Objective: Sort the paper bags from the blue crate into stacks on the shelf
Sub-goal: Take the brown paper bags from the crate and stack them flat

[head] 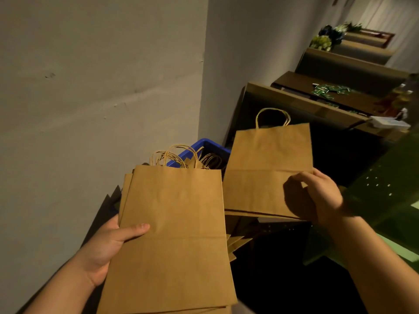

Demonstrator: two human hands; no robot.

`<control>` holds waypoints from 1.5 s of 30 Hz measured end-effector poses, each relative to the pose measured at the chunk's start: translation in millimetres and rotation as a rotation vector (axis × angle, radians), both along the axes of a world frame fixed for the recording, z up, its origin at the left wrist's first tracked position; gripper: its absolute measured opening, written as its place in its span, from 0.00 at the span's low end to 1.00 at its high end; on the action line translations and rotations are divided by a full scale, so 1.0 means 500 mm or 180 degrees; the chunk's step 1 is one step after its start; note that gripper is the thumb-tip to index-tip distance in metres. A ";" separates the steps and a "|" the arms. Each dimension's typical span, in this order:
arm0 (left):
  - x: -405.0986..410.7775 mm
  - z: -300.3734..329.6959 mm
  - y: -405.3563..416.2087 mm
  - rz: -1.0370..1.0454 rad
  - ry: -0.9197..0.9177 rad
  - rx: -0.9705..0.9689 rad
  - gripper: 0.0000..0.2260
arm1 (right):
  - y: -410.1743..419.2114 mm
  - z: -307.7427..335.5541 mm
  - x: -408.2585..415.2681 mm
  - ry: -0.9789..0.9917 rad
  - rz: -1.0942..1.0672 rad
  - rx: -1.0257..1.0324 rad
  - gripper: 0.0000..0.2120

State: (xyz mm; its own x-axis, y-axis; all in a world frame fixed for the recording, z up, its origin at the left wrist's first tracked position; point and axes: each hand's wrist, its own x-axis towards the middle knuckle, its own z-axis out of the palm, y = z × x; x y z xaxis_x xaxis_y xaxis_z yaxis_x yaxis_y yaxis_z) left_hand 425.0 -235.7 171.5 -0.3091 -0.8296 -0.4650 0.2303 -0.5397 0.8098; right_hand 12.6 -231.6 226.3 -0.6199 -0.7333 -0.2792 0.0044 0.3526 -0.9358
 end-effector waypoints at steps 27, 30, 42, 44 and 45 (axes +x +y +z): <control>-0.045 -0.013 -0.030 0.0045 -0.0550 0.0041 0.24 | 0.097 -0.080 0.164 -0.1032 0.0911 -0.0099 0.17; -0.053 -0.008 -0.025 0.0141 -0.0535 -0.0017 0.40 | 0.106 -0.099 0.195 -0.0986 0.1099 0.0163 0.19; -0.066 0.012 -0.014 -0.0199 -0.0122 -0.0414 0.37 | 0.119 -0.073 0.240 -0.0692 0.1200 0.0346 0.22; -0.081 0.022 -0.019 -0.0166 -0.0005 -0.0411 0.32 | 0.123 -0.066 0.226 -0.0845 0.1302 0.0212 0.16; -0.093 0.030 -0.019 -0.0122 0.0046 -0.0403 0.27 | 0.124 -0.064 0.219 -0.0857 0.1316 0.0158 0.16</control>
